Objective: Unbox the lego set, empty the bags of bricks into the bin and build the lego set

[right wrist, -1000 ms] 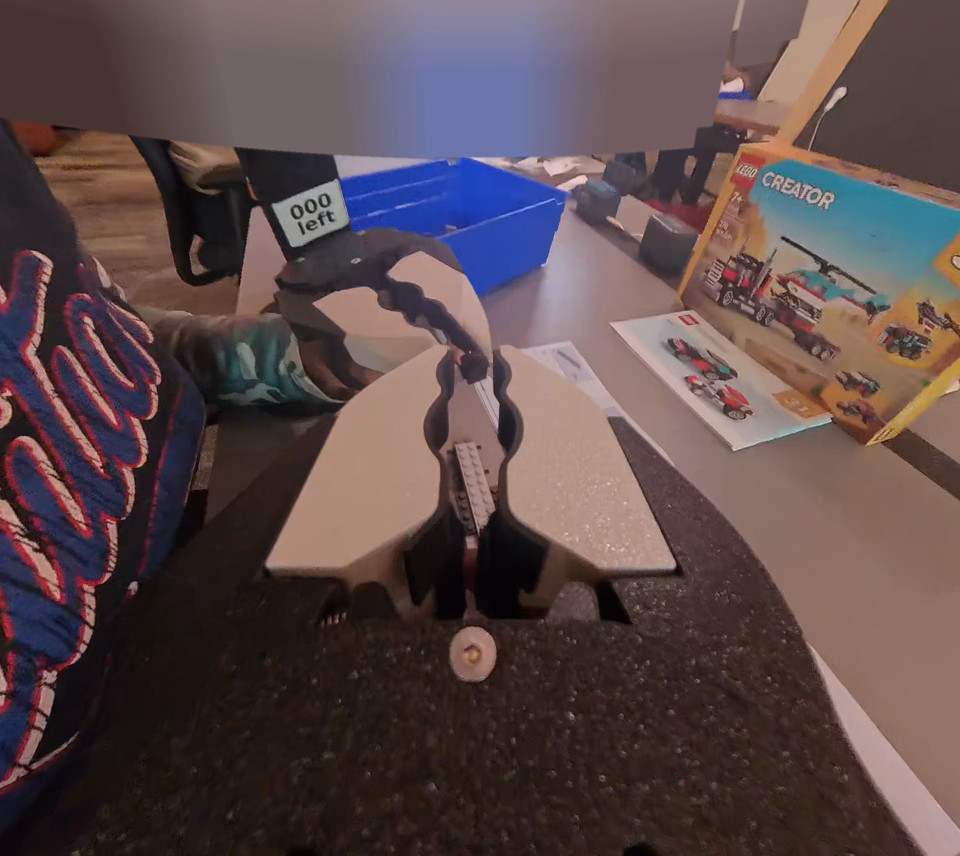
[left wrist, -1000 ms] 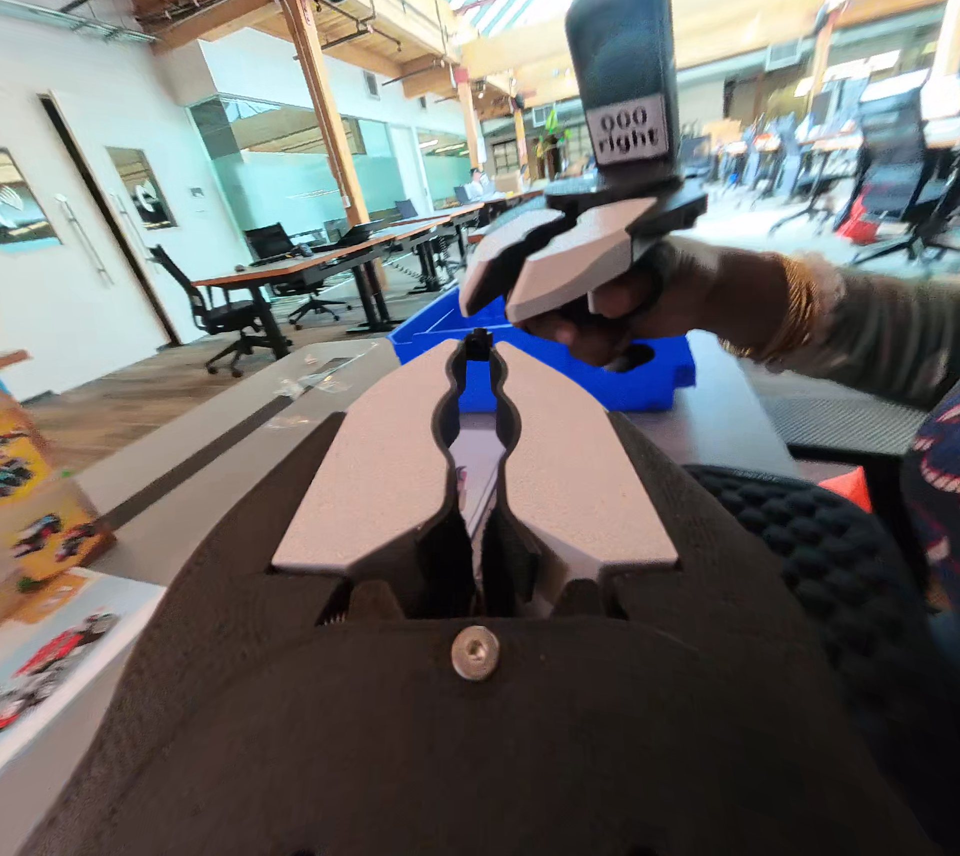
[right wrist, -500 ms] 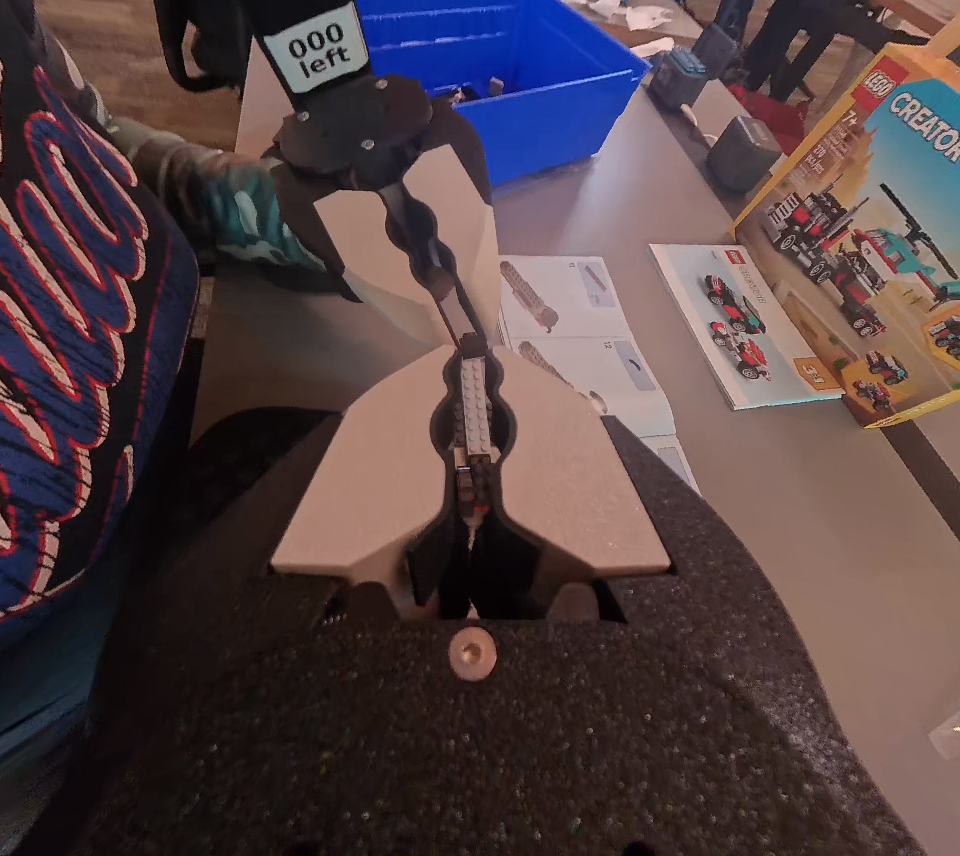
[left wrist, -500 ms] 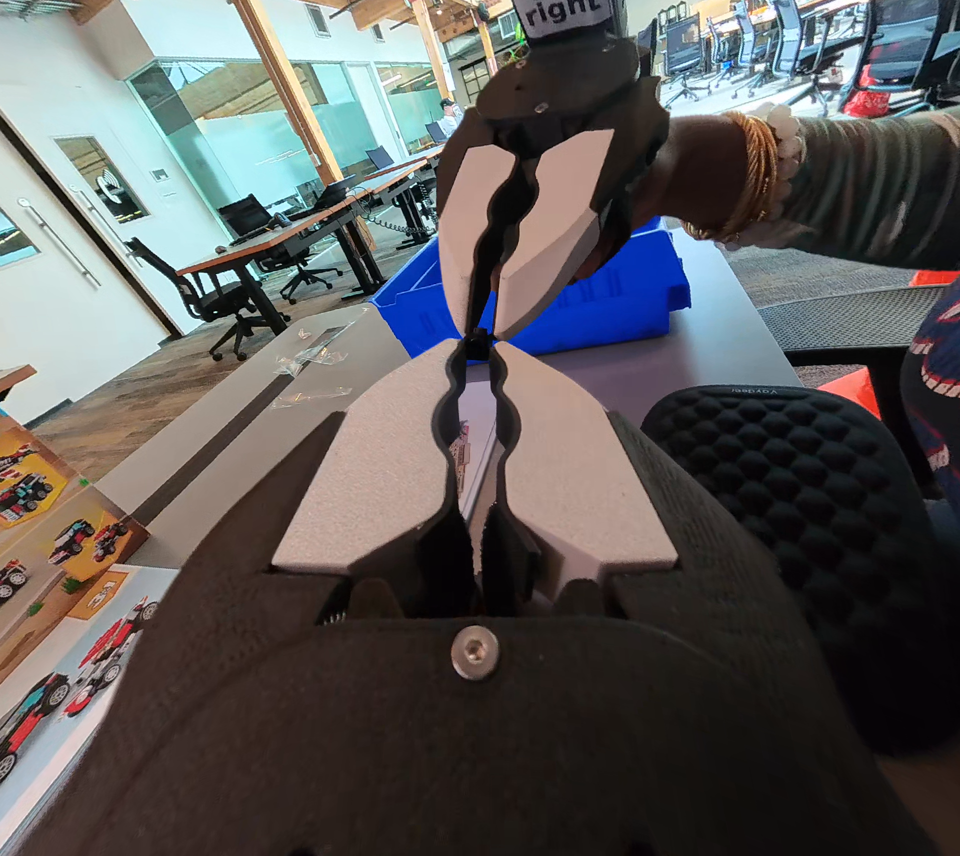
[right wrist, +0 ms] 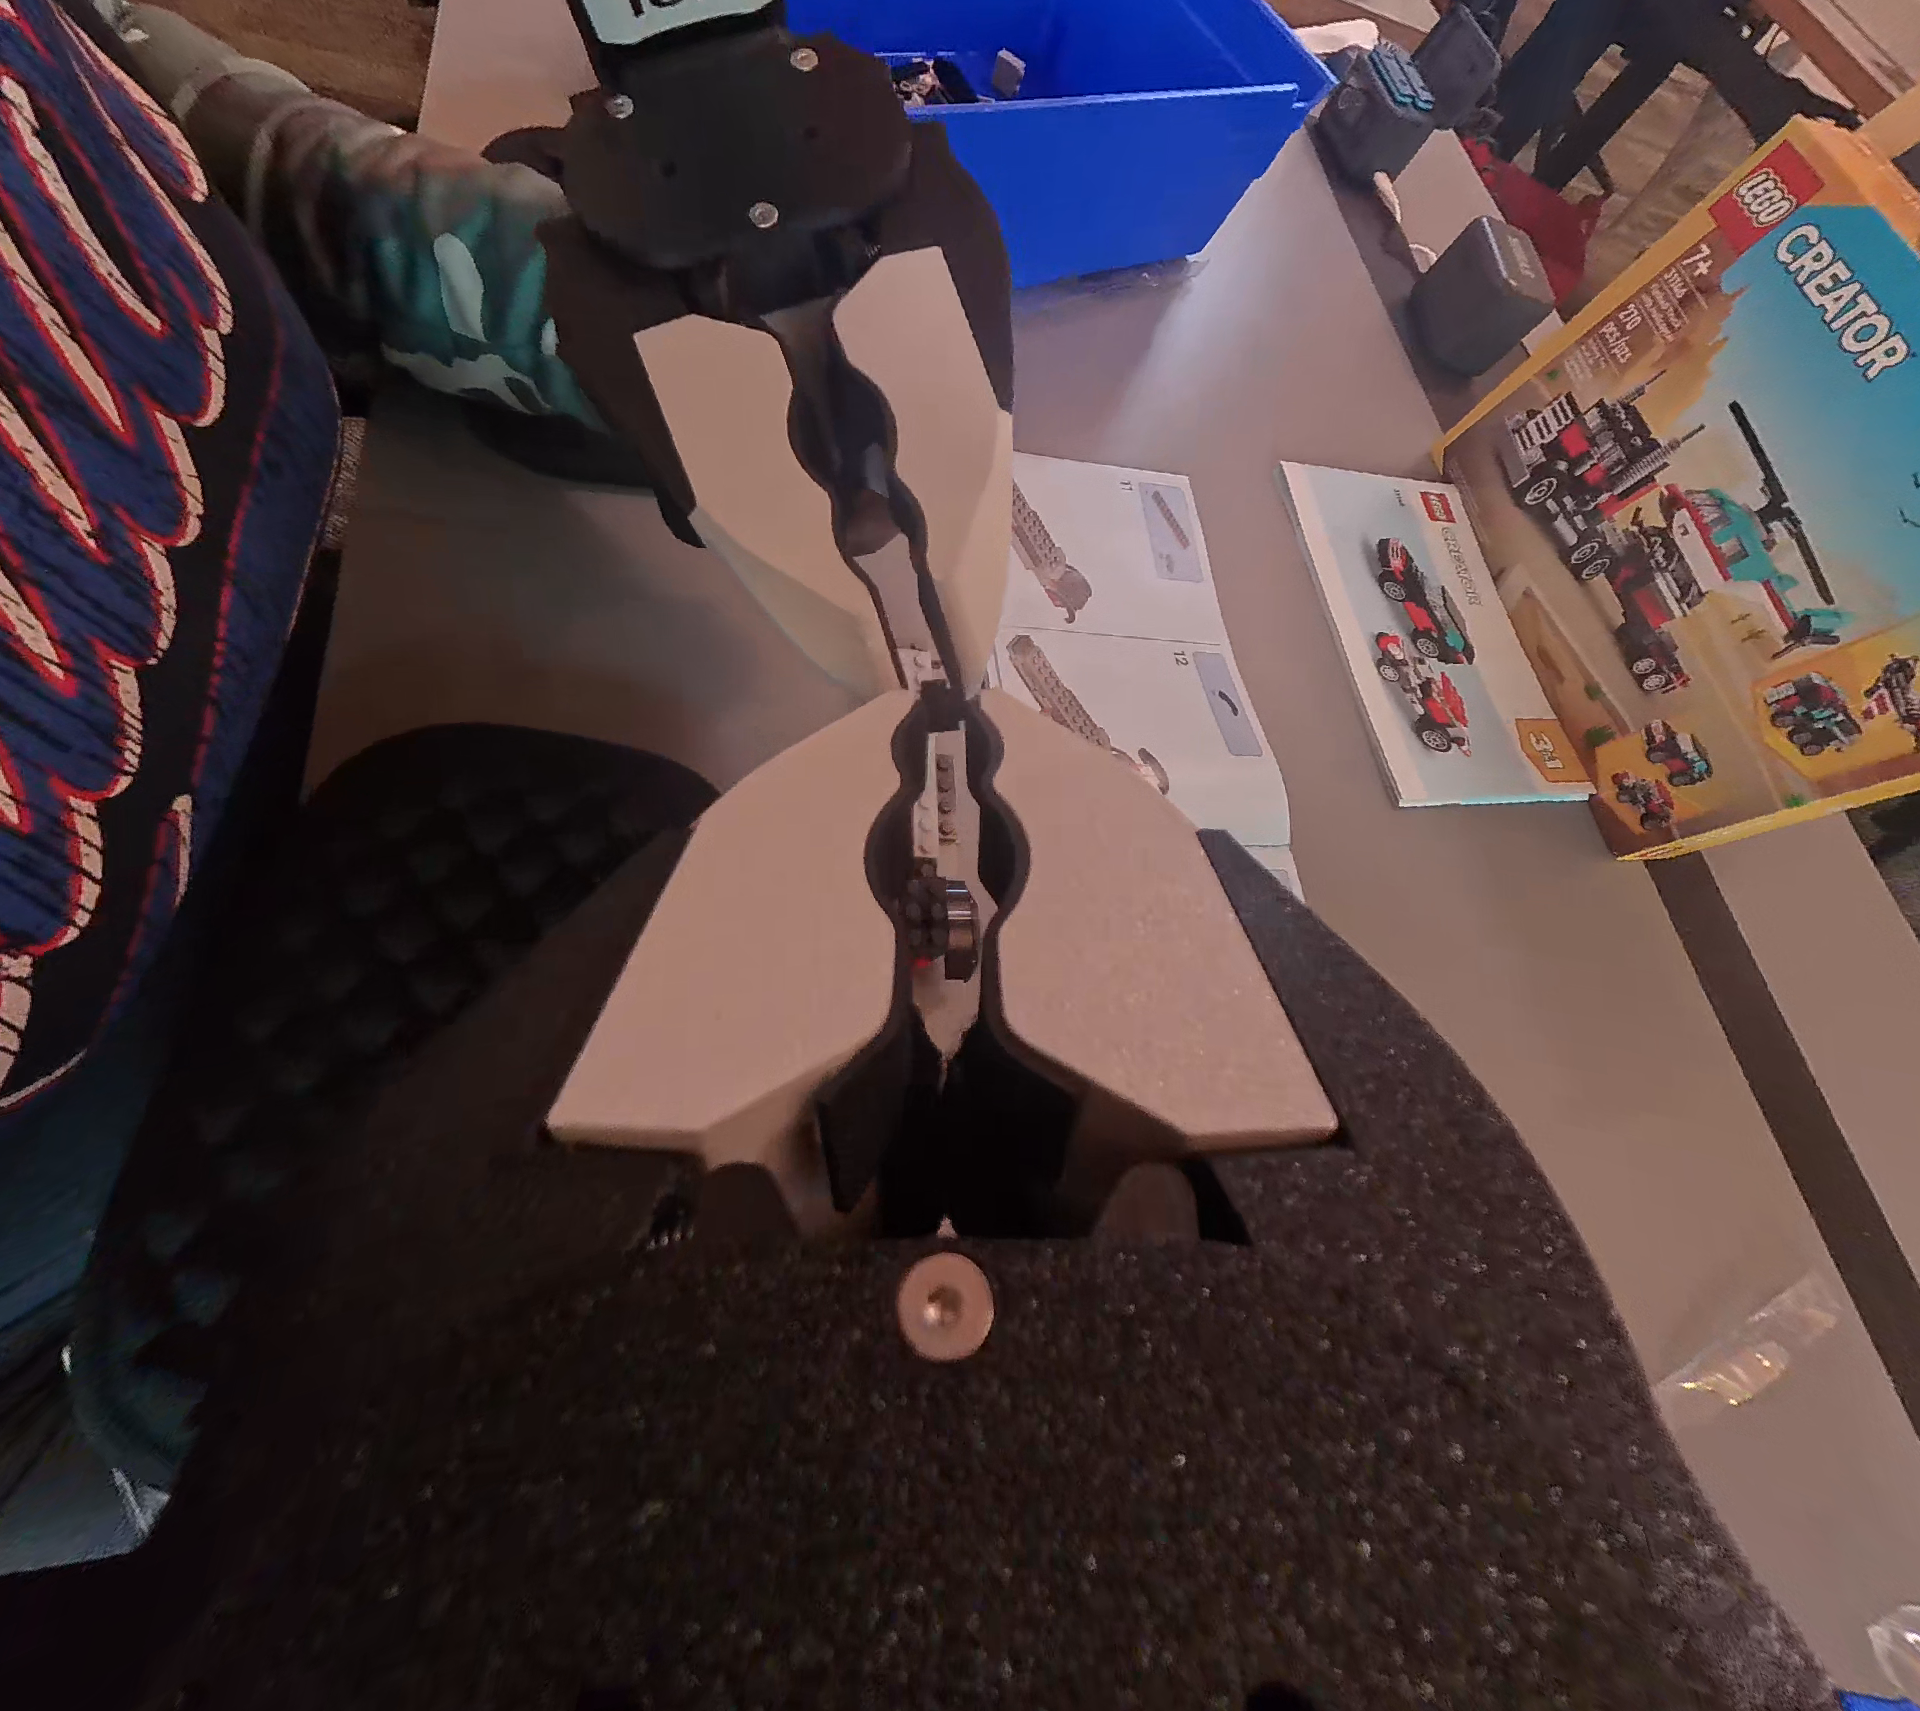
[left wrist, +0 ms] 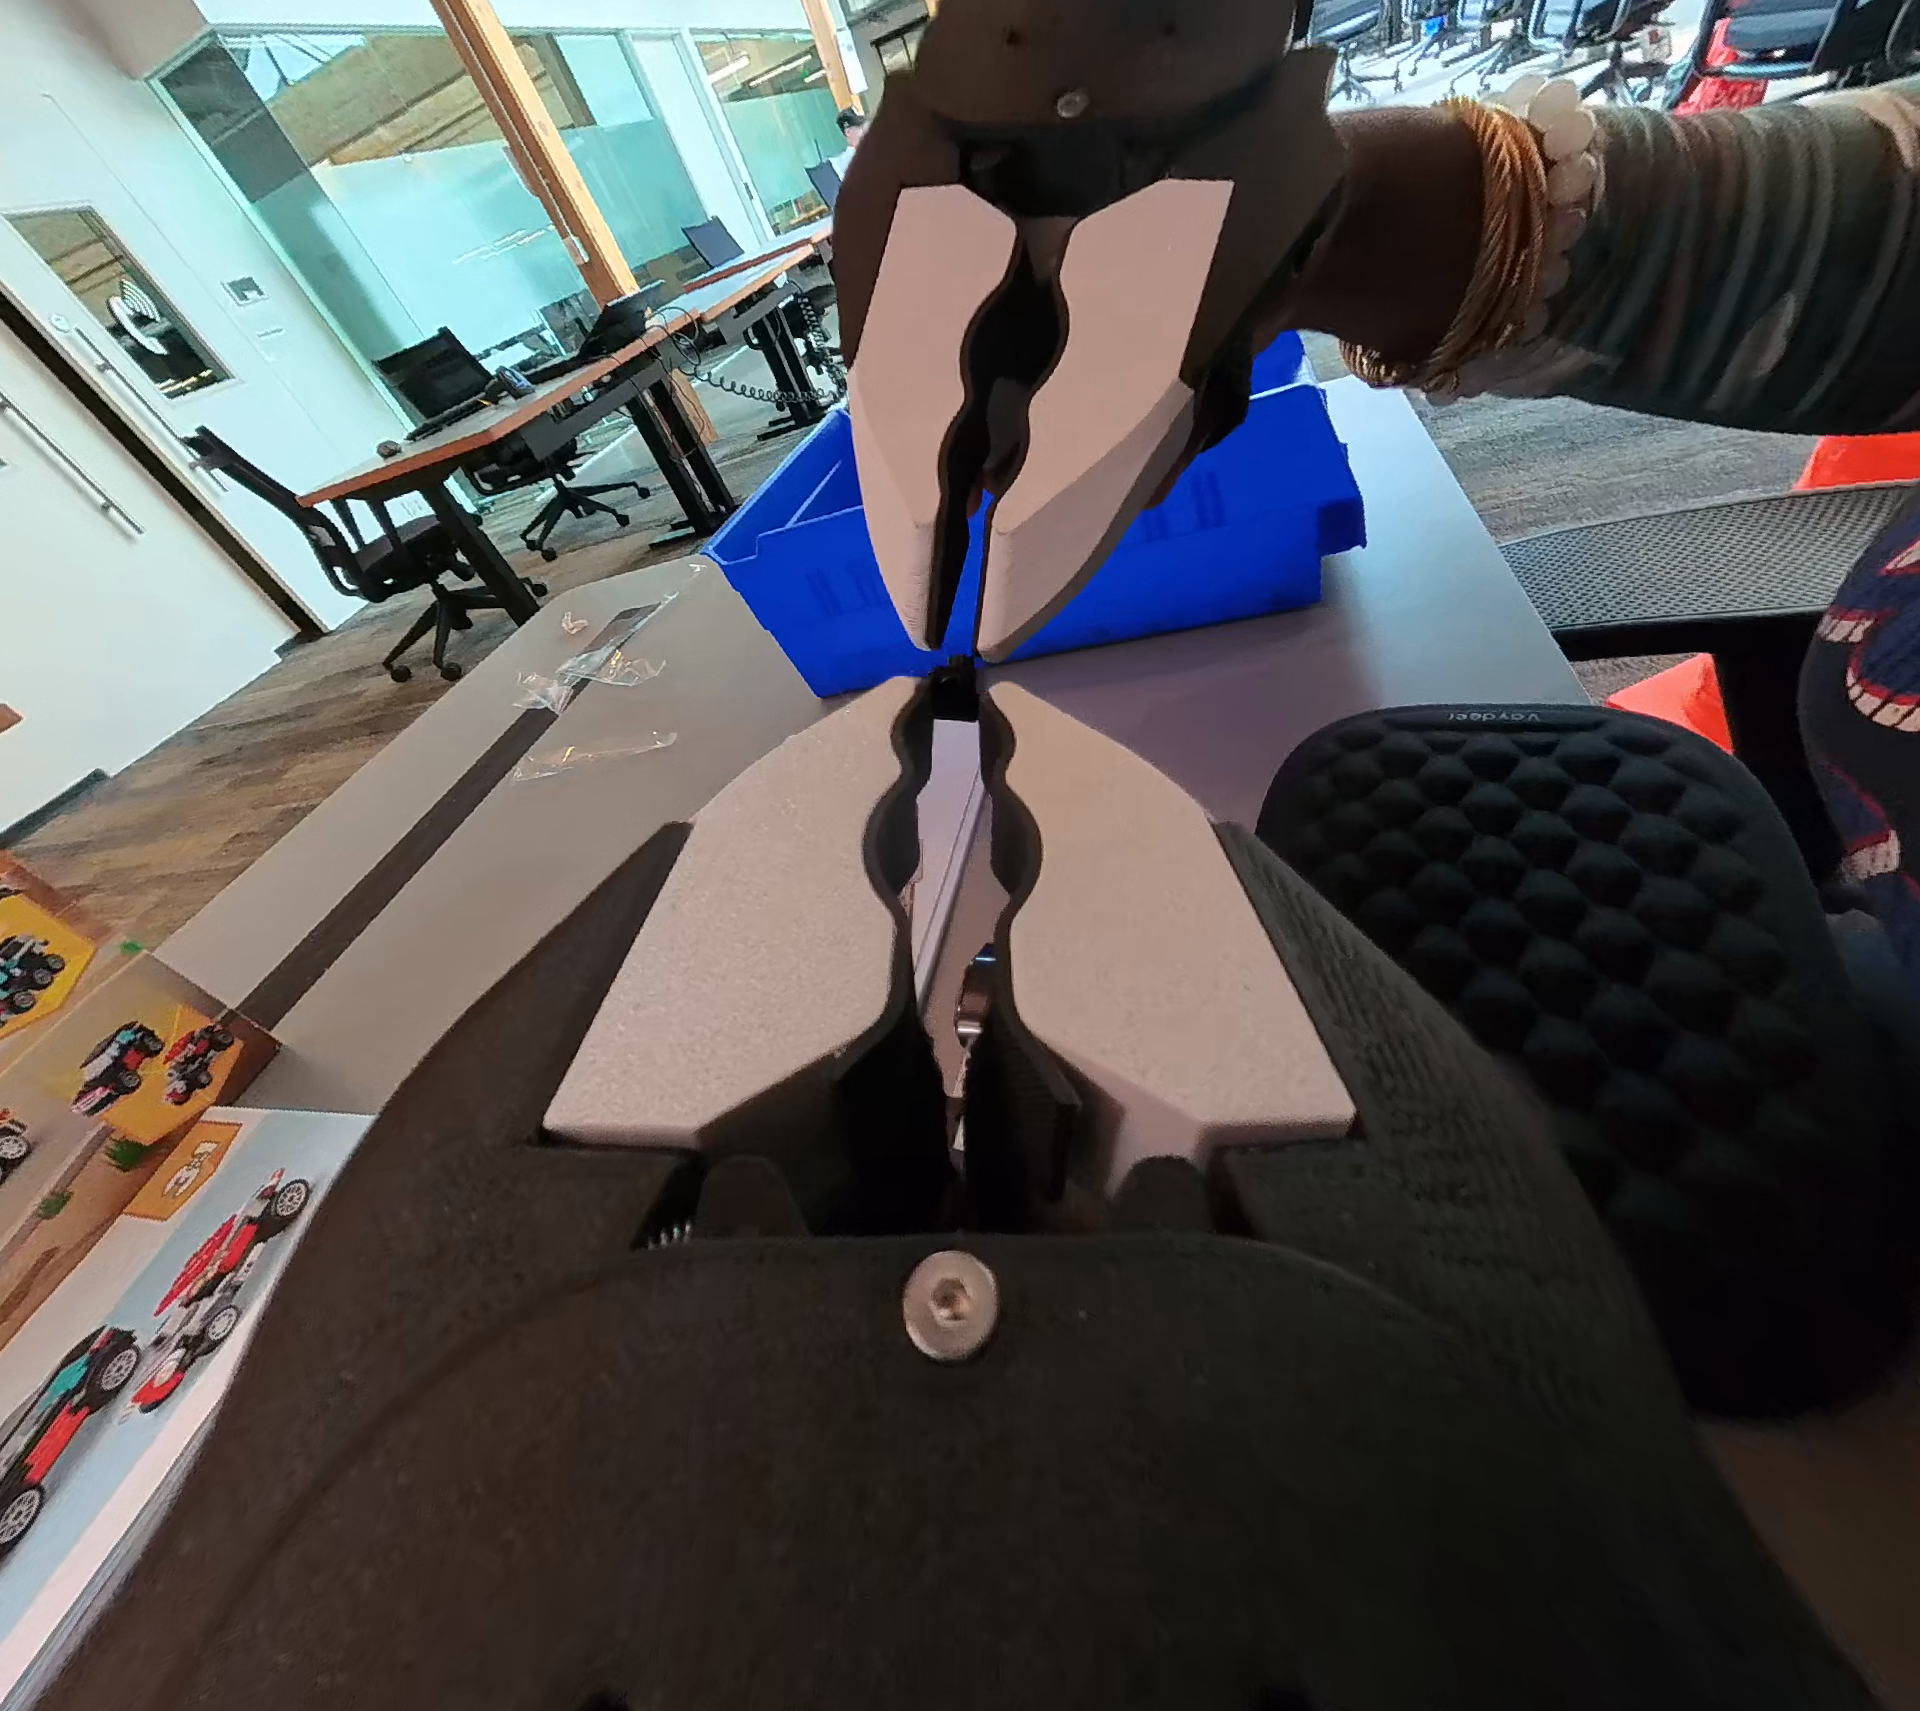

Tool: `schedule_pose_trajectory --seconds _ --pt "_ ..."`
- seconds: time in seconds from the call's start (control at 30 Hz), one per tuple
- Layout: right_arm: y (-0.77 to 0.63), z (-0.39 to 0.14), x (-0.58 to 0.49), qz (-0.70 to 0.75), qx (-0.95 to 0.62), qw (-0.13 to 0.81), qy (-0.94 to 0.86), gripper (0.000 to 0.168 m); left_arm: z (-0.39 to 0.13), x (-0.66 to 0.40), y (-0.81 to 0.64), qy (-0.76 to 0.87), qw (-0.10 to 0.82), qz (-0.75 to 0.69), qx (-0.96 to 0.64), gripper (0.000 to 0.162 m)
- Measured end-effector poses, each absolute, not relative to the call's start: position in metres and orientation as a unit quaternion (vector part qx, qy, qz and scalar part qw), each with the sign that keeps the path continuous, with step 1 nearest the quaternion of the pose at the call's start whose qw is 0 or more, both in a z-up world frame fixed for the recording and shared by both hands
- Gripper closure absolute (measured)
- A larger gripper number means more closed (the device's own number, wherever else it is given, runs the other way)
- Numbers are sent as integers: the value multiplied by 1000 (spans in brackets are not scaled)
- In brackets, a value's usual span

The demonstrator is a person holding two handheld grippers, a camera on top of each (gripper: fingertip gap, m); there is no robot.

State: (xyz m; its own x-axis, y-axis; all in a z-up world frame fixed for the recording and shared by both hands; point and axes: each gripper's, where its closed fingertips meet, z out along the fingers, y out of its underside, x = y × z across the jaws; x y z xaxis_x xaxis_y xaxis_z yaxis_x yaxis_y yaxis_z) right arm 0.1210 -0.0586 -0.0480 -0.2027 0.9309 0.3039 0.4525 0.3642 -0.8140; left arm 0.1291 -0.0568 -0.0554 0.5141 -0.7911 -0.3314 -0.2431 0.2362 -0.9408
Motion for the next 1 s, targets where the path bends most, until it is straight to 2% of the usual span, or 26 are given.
schedule_pose_trajectory --seconds 0.57,1.0 --pt "-62 -61 126 268 -486 375 -743 164 -65 134 -59 473 631 -194 -584 154" --pt "-67 -64 135 281 -503 393 -716 164 -68 143 -66 477 617 -233 -581 152"
